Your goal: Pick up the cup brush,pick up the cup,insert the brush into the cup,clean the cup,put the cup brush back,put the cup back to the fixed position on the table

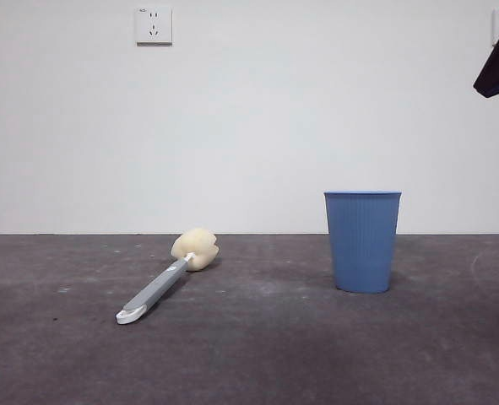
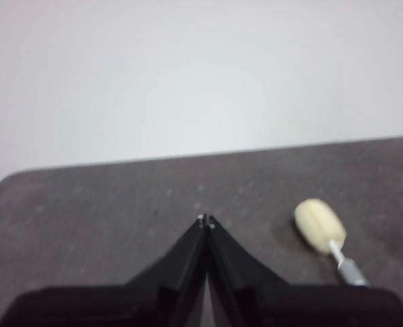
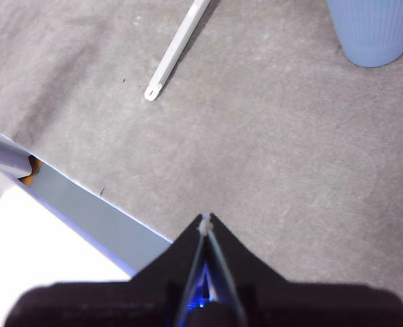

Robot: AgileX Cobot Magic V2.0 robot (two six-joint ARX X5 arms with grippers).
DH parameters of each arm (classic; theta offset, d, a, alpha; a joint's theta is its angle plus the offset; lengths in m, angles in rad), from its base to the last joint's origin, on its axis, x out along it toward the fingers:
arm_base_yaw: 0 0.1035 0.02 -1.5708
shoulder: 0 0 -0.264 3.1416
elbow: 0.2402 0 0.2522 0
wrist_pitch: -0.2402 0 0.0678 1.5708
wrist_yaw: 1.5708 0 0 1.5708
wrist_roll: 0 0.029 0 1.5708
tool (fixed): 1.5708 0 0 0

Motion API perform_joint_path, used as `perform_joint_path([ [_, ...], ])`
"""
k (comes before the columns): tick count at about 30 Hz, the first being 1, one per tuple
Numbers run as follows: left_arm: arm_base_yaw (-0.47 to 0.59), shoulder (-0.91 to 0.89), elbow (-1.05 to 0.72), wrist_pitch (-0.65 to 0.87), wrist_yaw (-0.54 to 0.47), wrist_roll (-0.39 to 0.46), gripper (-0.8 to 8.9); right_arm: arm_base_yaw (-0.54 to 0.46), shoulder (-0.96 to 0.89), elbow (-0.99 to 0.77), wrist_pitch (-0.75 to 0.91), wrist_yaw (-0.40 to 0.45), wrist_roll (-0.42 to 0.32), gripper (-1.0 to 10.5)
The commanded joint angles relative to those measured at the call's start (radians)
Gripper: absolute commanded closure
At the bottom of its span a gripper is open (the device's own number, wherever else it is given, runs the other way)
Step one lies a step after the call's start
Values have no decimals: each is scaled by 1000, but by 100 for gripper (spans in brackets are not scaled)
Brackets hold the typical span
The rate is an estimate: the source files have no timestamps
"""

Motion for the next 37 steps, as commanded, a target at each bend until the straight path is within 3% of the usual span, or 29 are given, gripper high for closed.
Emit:
perform_joint_path([
  [1,16,-31,-49,-1,2,7,817,1,0,4,5,3,5,946],
  [10,22,-97,-158,-33,-19,-11,817,1,0,4,5,3,5,946],
  [21,22,-161,-172,-241,-11,-60,817,1,0,4,5,3,5,946],
  [37,21,-161,-172,-233,-15,-78,817,1,0,4,5,3,5,946],
])
